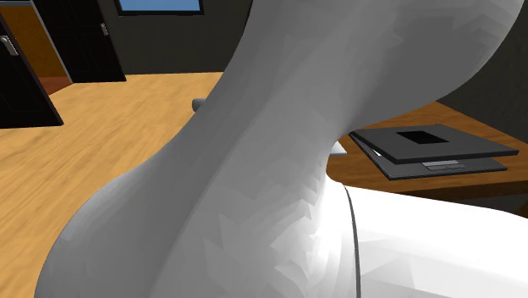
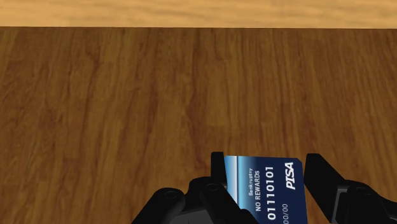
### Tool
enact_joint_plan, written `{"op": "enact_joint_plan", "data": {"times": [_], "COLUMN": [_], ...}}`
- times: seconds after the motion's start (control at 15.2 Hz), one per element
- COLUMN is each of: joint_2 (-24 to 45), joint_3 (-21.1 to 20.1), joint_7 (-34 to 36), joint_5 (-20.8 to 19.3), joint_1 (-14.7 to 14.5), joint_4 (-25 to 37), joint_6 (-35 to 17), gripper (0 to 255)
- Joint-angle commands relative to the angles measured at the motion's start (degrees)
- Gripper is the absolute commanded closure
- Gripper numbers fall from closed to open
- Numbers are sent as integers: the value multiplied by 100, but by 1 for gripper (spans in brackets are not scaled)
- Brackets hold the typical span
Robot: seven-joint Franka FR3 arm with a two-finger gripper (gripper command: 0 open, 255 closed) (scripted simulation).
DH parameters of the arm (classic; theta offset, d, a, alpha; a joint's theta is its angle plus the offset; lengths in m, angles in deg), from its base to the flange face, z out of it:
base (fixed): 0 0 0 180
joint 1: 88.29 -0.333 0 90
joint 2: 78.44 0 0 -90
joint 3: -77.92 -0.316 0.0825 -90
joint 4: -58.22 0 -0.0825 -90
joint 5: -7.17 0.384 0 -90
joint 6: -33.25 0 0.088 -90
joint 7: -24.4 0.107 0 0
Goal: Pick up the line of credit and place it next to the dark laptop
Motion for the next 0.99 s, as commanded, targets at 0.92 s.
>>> {"op": "enact_joint_plan", "data": {"times": [0.92], "joint_2": [-647], "joint_3": [-14], "joint_7": [285], "joint_5": [-41], "joint_1": [50], "joint_4": [-109], "joint_6": [480], "gripper": [255]}}
